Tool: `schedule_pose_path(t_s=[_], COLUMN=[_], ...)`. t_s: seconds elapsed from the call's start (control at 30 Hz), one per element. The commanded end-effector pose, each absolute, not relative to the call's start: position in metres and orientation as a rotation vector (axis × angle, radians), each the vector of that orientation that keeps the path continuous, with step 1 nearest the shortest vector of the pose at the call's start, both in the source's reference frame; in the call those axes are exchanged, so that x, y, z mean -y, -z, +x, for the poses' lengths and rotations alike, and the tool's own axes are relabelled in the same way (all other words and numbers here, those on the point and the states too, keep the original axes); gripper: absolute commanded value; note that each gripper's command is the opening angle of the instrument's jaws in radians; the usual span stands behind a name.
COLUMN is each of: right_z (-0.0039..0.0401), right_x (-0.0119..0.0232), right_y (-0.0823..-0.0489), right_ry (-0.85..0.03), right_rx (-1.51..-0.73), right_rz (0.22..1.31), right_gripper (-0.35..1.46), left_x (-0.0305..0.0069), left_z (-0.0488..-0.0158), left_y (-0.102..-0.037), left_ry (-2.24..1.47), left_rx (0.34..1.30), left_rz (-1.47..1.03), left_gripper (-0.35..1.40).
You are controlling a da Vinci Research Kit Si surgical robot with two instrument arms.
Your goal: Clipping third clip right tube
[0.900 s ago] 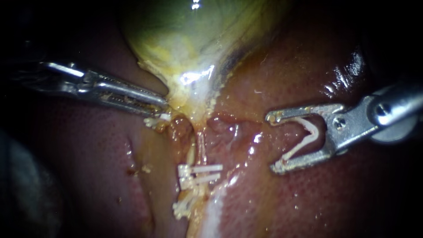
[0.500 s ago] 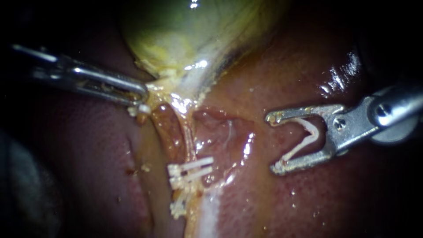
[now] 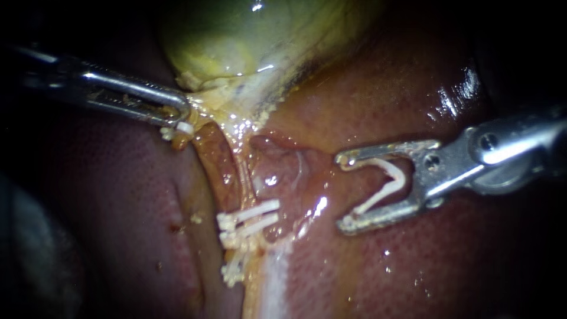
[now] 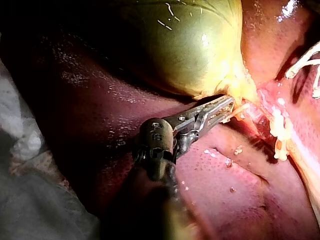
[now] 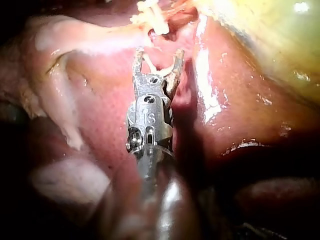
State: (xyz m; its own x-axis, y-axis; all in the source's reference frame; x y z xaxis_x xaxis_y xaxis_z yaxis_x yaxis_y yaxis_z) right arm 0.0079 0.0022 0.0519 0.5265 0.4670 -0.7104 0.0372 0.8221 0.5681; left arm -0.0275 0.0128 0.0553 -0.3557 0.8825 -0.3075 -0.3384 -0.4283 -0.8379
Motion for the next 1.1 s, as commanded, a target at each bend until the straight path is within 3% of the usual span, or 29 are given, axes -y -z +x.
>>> schedule_pose_path(t_s=[0.03,0.23,0.43,0.77,1.1], right_z=[0.0083,0.0115,0.0143,0.0190,0.0197], right_x=[-0.0022,-0.0020,-0.0021,-0.0022,-0.0039], right_y=[-0.0521,-0.0545,-0.0569,-0.0588,-0.0554], right_ry=[-0.302,-0.444,-0.595,-0.816,-0.863], right_rx=[-0.991,-0.955,-0.973,-1.107,-1.259], right_rz=[0.583,0.639,0.708,0.871,0.953], right_gripper=[0.50,0.50,0.50,0.50,0.50], left_x=[-0.0128,-0.0127,-0.0126,-0.0125,-0.0124], left_z=[-0.0276,-0.0278,-0.0279,-0.0279,-0.0280], left_y=[-0.0553,-0.0555,-0.0556,-0.0557,-0.0558], left_ry=[-1.884,-1.884,-1.884,-1.885,-1.886], left_rx=[0.868,0.862,0.864,0.866,0.865], left_rz=[-0.993,-0.993,-0.993,-0.993,-0.994], left_gripper=[-0.35,-0.35,-0.35,-0.35,-0.35])
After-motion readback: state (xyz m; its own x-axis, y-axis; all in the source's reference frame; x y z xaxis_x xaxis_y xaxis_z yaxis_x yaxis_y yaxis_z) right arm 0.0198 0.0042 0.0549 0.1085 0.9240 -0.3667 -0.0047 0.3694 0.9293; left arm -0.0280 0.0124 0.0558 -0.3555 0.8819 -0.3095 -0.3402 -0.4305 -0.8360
